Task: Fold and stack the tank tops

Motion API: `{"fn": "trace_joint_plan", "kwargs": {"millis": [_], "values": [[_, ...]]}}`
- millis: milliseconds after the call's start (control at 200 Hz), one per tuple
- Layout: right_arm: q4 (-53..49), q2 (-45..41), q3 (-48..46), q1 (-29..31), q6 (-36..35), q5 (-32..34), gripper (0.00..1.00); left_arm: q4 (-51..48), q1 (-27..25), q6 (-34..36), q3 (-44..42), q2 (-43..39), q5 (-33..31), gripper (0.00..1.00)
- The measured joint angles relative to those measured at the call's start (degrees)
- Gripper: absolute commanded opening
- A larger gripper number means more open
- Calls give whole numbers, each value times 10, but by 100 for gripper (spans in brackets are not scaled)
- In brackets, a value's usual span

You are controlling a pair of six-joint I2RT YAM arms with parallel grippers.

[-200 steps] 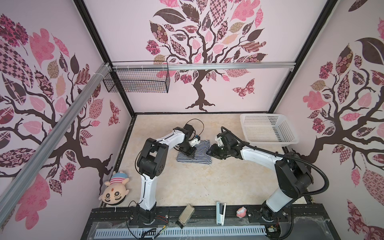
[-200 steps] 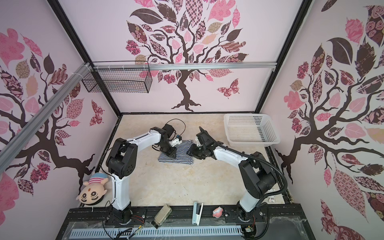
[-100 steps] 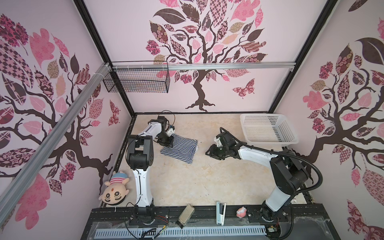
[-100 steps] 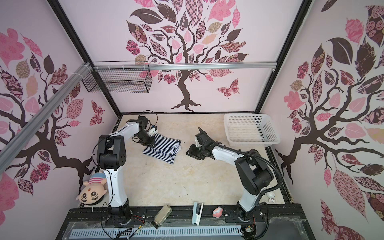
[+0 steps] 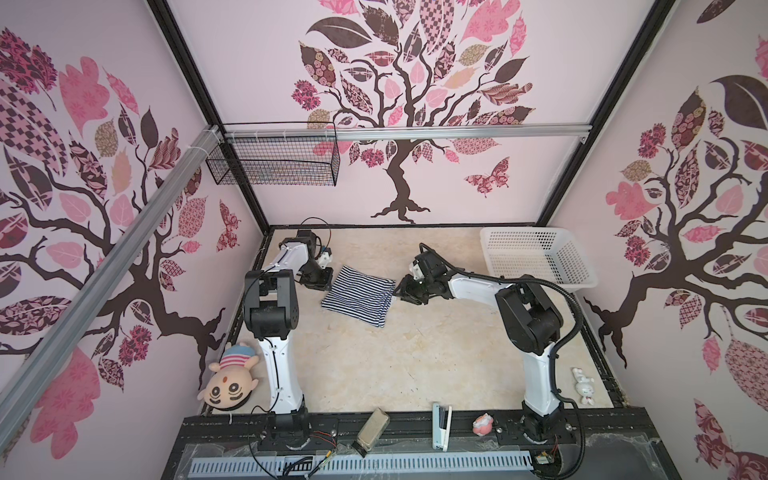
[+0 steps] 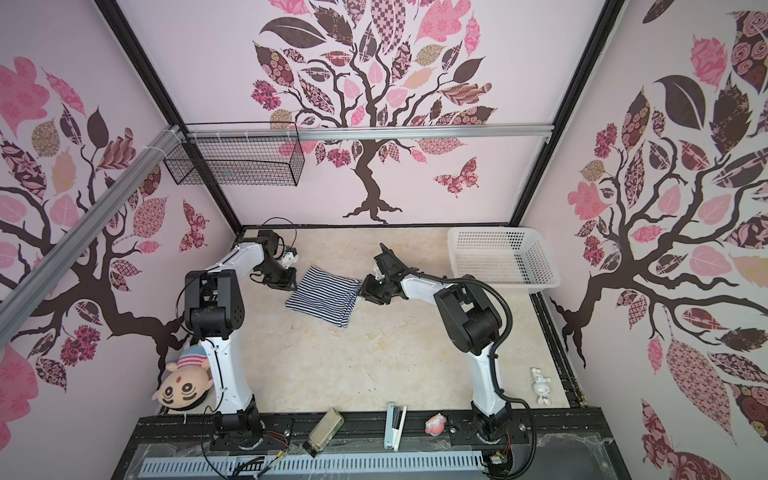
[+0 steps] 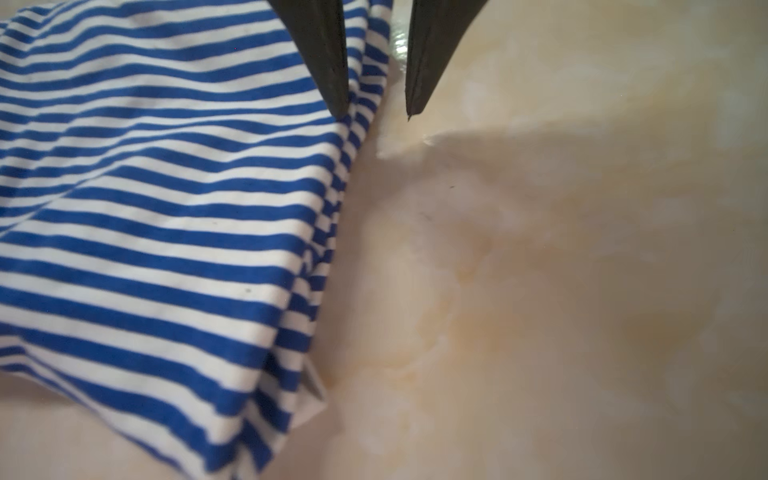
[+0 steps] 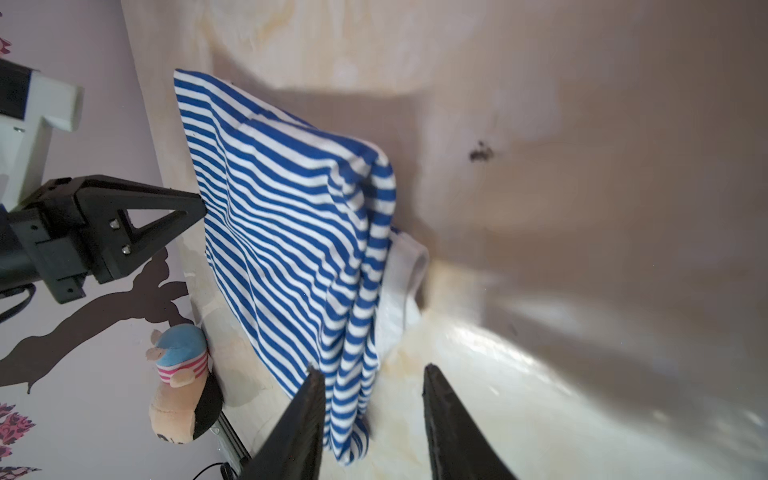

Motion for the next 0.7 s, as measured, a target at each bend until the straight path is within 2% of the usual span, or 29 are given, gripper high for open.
{"fn": "trace_joint_plan", "kwargs": {"millis": [265,580,701], "values": [[6,83,84,8,18,-37,41,17,21,-2,-26,-16,3,28],[38,151,164,23,25,-79,42,44,27,-15,-94,-177,59,29],[31,158,179,19,19,-75,43,50,11,-16,-103,-204,87,30]]}}
